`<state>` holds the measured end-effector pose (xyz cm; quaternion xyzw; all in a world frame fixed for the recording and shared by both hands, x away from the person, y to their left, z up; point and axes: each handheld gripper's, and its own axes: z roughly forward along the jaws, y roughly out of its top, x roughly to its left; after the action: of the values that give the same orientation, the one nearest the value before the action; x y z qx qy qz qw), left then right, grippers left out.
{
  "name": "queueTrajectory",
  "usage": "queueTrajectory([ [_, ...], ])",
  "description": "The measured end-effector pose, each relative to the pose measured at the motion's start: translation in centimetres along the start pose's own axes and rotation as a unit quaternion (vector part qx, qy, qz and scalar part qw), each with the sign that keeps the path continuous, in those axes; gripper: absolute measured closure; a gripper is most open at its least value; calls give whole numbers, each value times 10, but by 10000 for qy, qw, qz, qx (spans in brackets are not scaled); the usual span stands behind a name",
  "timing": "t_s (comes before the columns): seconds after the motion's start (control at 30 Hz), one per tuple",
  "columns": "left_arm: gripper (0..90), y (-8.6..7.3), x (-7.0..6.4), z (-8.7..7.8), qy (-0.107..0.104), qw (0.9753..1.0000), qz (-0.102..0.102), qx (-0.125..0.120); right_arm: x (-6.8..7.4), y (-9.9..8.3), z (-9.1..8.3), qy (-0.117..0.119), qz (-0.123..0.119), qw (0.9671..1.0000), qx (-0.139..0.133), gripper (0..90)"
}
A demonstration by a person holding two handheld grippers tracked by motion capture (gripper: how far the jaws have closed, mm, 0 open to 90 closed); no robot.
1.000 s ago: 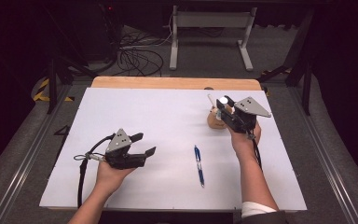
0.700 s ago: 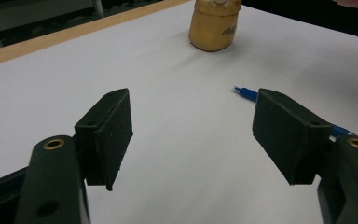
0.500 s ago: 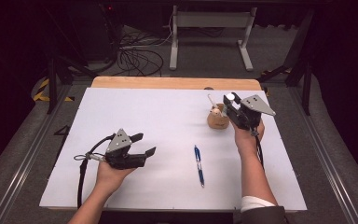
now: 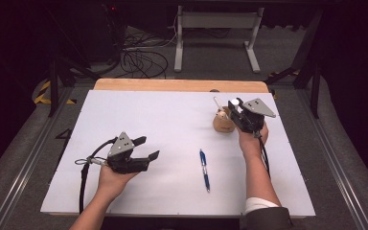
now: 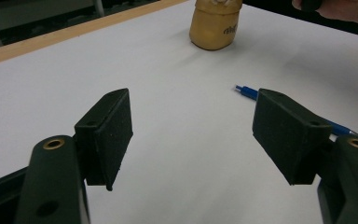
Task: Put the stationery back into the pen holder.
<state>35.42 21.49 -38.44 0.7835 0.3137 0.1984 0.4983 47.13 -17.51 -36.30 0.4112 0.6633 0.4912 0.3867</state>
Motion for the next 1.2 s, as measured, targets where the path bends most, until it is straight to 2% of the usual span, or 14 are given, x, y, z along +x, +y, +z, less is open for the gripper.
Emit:
queueTrajectory([
  [0.1, 292, 0, -1, 0, -33, 10000, -27, 15, -2, -6, 2, -25, 45, 10000, 83, 656],
  [0.2, 292, 0, -1, 1, -26, 10000, -34, 26, -4, -10, 1, -39, 131, 9999, -16, 656],
  [0.37, 292, 0, -1, 1, -29, 10000, -31, 21, -4, -9, 1, -9, 144, 9999, 9, 656],
  [0.6, 292, -1, -2, 1, -42, 10000, -47, 38, -10, -9, -3, 122, 464, 9988, 62, 658],
  [0.7, 292, 0, -1, 1, -18, 10000, -8, 21, -10, -9, -2, 106, 362, 9993, 82, 657],
  [0.8, 292, 0, -1, 1, -27, 10000, -29, 16, -7, -8, -1, 18, 134, 9999, -78, 657],
  [0.9, 292, -1, -2, 1, -42, 10000, -37, 39, -6, -8, 1, -60, 52, 9997, -243, 657],
  [0.93, 292, 0, -1, 2, -5, 10000, 43, 16, -6, -8, 2, -91, 17, 9996, -256, 657],
  [1.07, 292, -1, -1, 1, -27, 10000, -14, 42, -6, -12, 7, -94, -85, 9993, -363, 657],
  [1.2, 292, -1, 0, 1, -30, 10000, -21, 49, -3, -16, 11, -48, -204, 9994, -288, 657],
])
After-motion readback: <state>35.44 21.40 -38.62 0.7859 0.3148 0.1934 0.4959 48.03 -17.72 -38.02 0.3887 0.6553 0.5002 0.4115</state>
